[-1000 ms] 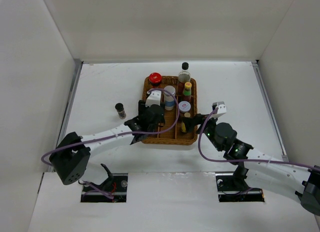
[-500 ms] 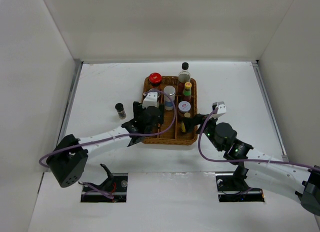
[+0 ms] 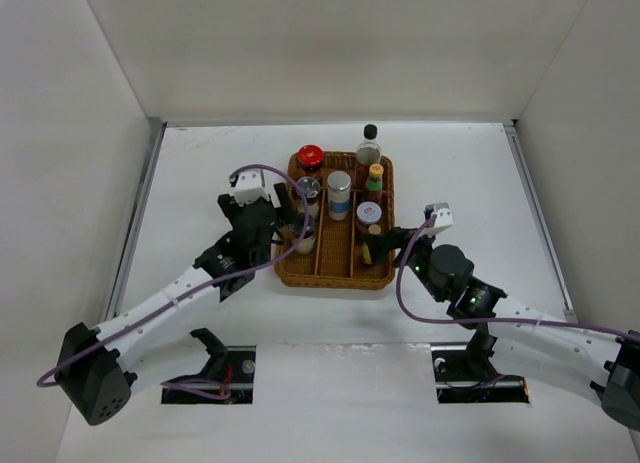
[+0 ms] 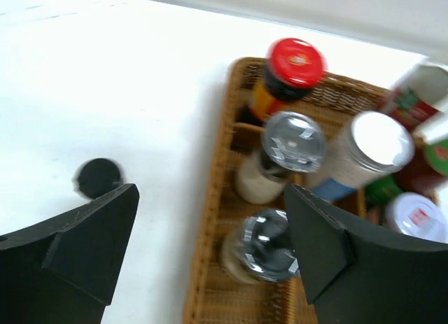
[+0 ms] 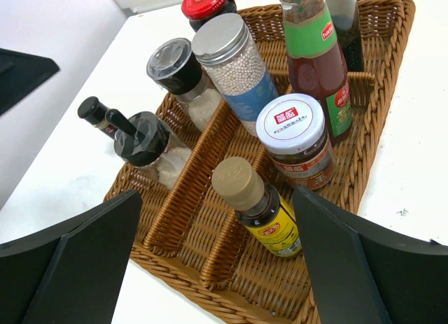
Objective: Organize the condiment bottles
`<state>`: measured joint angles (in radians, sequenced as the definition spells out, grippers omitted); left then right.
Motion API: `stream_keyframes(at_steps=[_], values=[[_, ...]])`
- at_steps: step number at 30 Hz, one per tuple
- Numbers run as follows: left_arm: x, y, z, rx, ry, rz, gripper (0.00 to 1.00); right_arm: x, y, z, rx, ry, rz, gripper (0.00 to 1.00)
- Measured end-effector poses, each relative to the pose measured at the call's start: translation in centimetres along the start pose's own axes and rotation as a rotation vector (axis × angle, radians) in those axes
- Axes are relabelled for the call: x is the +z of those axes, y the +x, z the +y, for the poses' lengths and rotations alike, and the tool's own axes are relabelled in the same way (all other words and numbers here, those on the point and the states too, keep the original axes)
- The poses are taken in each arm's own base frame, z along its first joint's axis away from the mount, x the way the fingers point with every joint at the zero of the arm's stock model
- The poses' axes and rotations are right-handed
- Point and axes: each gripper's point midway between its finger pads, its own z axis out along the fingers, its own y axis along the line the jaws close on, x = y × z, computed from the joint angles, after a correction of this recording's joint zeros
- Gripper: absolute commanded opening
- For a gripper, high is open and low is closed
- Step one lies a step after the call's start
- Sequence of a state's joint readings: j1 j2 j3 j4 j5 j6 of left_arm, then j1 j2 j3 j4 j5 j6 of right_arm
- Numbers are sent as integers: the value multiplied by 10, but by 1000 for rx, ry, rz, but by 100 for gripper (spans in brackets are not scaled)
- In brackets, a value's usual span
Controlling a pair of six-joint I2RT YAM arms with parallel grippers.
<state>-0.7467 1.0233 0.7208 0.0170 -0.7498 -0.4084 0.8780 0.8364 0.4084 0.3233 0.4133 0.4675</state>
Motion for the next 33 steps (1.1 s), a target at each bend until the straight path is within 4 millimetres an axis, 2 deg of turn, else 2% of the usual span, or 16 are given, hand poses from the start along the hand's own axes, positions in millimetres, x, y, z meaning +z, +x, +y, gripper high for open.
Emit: stream_keyframes(at_steps=[7,11,18,23,28,33], values=[[6,3,65,-20,-217,32,84,0,0,0,0,0,0,96],[14,15,88,-19,-305,71,78,0,0,0,0,0,0,96],[40,52,99,14,-353,172,67,0,0,0,0,0,0,96],[58,69,113,9,-395,208,66,0,0,0,0,0,0,96],[69,79,112,3,-392,219,60,0,0,0,0,0,0,96],[78,87,110,-3,-382,229,42,1,2,-1,-3,3,6,96]])
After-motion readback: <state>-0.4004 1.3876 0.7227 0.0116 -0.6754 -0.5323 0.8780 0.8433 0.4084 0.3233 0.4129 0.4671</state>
